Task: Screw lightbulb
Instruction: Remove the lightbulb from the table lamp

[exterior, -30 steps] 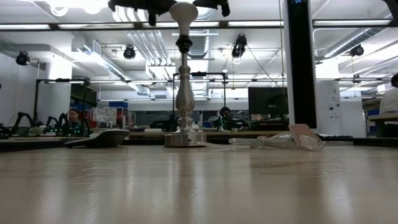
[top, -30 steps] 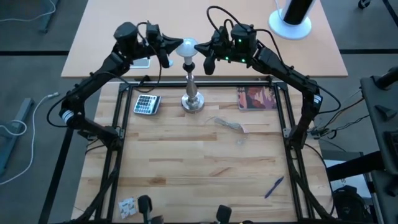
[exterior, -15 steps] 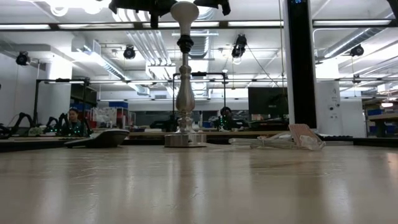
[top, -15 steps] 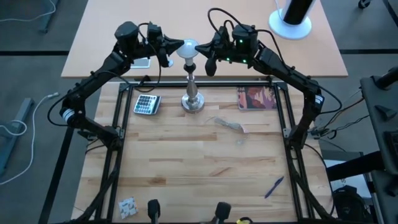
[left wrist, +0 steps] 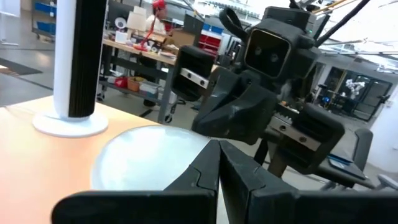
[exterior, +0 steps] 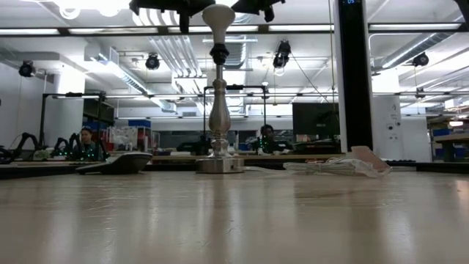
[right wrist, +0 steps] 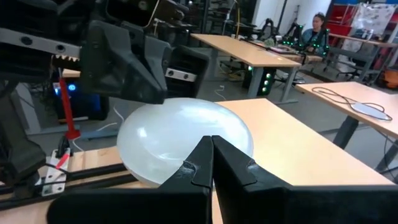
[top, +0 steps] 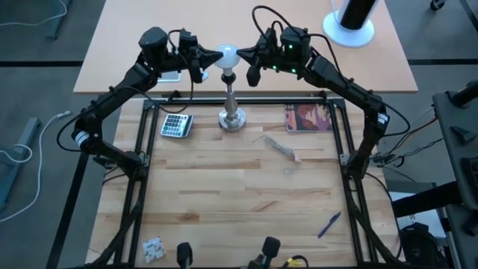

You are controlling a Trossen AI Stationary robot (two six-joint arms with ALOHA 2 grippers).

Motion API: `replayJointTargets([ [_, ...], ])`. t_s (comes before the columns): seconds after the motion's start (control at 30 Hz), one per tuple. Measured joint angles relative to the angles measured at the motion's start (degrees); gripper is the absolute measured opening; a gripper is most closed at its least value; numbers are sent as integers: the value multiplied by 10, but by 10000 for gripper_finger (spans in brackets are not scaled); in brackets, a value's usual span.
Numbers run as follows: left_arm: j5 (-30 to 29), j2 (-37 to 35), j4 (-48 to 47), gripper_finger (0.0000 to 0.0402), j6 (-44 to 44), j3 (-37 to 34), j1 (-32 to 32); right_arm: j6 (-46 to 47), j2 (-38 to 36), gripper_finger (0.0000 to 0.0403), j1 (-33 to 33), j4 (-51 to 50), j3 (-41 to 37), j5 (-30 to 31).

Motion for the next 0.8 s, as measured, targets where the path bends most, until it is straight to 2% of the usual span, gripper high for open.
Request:
replayJointTargets([
  [0.47,-5,-13,64,0,-40,0,0,41,-1,0,0,1,28,3],
  [0.8,-78,-17,43,0,31,0,33,65,-3,0,0,-6,42,-3],
])
